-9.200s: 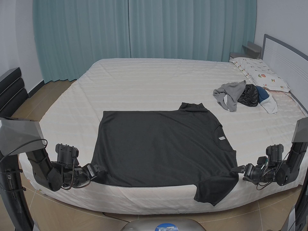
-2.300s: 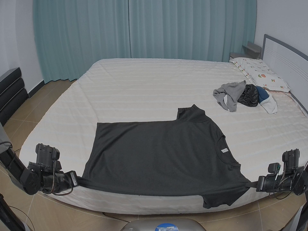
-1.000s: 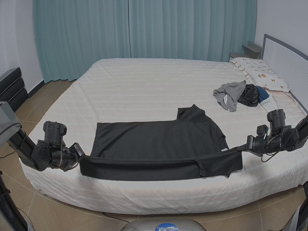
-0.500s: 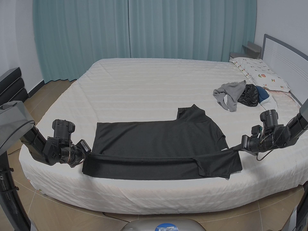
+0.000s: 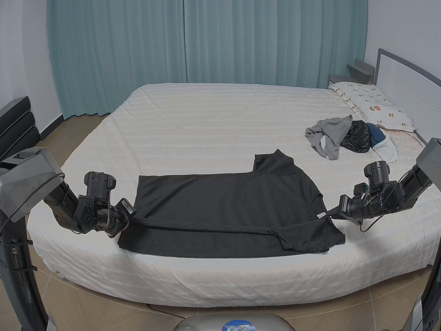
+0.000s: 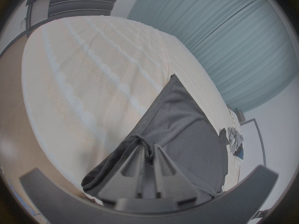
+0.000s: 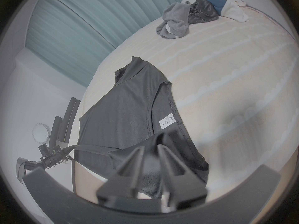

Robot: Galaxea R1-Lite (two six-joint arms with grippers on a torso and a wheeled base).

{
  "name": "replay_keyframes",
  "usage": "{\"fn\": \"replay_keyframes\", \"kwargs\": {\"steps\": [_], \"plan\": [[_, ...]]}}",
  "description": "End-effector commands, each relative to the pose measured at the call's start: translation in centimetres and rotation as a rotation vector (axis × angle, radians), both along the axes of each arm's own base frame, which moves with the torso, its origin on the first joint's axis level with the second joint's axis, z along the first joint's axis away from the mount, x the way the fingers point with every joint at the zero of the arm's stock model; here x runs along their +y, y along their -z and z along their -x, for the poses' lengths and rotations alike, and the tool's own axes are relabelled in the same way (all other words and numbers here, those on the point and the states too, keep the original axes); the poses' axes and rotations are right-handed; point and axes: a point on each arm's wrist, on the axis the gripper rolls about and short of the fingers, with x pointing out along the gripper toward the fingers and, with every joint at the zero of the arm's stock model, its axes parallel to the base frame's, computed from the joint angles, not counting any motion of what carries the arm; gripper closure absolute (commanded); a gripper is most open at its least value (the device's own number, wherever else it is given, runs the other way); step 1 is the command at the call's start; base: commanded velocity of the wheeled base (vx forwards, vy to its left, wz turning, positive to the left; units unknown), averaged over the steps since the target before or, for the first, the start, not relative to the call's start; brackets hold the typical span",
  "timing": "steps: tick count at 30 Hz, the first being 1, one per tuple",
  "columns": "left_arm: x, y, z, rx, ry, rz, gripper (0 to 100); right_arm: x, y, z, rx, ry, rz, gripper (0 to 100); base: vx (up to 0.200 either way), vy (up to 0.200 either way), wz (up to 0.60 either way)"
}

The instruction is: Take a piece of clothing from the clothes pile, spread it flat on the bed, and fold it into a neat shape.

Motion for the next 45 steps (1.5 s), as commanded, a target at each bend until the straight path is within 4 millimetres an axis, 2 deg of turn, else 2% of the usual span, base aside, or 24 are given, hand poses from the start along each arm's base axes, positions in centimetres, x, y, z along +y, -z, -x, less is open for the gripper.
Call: {"fn": "replay_keyframes", "kwargs": {"steps": [1, 11, 12, 16, 25, 30, 34, 36, 41, 45], "plan": [[0.0, 1.1, -0.6, 0.019, -0.012, 0.008, 0, 0.3, 1.1, -0.4, 0.028, 0.003, -0.017, 0, 0.0, 0.0, 0.0], [0.2, 0.4, -0.5, 0.004, -0.031, 0.023, 0, 0.0, -0.5, 0.0, 0.018, 0.041, -0.073, 0, 0.0, 0.0, 0.0], [0.5, -0.7, -0.2, -0.018, -0.052, 0.038, 0, 0.0, -1.1, 0.4, 0.019, 0.044, -0.111, 0, 0.0, 0.0, 0.0], [1.4, -2.1, 0.8, -0.042, -0.082, 0.052, 0, -0.4, -1.7, 0.9, 0.039, 0.068, -0.197, 0, 0.0, 0.0, 0.0], [1.7, -2.1, 1.1, -0.03, -0.102, 0.074, 0, -0.9, -0.4, 0.7, 0.017, 0.149, -0.331, 0, 0.156, 0.0, 0.0], [1.7, -1.9, 1.1, -0.022, -0.102, 0.073, 0, -0.9, -0.2, 1.0, 0.011, 0.154, -0.341, 0, 0.2, 0.0, 0.0], [1.6, -2.0, 1.6, -0.015, -0.101, 0.073, 0, -0.9, 0.0, 1.3, 0.019, 0.158, -0.341, 0, 0.0, 0.0, 0.0], [1.4, -2.8, 3.0, -0.016, -0.082, 0.058, 0, -1.0, 0.2, 1.5, 0.026, 0.161, -0.341, 0, 0.0, 0.0, 0.0], [1.3, -5.5, 4.9, -0.078, -0.051, 0.035, 0, -0.9, 0.1, 1.8, 0.03, 0.159, -0.34, 0, 0.0, 0.0, 0.0], [-1.0, -6.0, 6.5, -0.045, 0.025, 0.035, 0, -0.9, 0.3, 2.1, 0.041, 0.16, -0.34, 0, 0.0, 0.0, 0.0]]}}
